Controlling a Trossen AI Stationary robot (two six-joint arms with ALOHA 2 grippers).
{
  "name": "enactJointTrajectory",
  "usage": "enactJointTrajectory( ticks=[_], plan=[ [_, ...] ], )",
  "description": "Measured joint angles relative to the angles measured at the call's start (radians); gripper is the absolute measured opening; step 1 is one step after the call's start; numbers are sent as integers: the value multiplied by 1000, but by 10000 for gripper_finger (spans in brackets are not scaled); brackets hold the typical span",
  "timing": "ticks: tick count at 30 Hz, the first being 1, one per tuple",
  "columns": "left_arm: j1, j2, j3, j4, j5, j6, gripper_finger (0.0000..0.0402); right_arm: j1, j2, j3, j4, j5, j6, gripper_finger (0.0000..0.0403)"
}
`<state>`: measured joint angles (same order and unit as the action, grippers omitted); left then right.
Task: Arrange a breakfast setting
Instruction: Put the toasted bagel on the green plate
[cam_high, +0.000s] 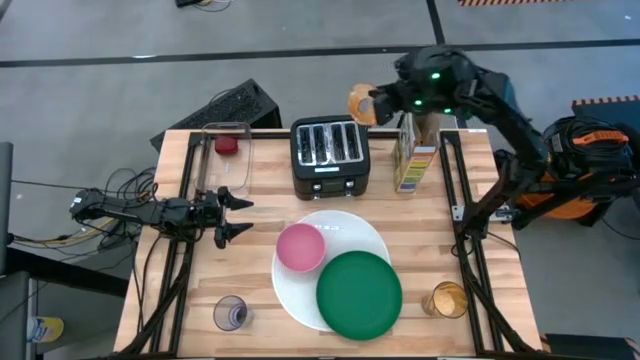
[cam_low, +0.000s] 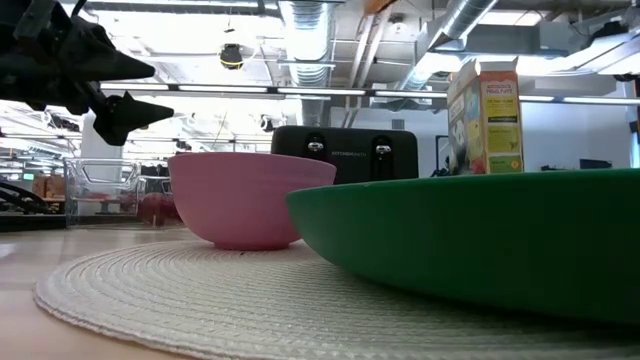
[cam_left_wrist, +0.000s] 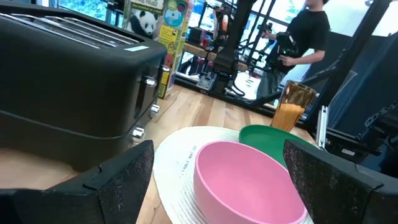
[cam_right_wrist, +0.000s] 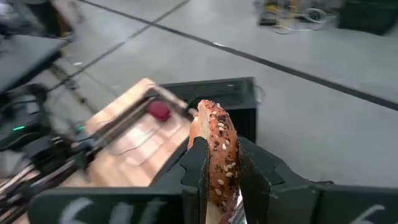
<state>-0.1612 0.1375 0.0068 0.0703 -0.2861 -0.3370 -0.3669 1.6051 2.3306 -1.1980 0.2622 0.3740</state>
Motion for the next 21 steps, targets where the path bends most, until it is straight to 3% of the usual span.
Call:
enactJointTrajectory(
  ticks=[16,21],
  plan=[
    [0,0,0,3,-16,18,344,-262,-134,0,-67,-486,-236,82],
    [0,0,0,3,-17,16,344,-379,-145,-1,-90,-690,-318,82]
  ],
)
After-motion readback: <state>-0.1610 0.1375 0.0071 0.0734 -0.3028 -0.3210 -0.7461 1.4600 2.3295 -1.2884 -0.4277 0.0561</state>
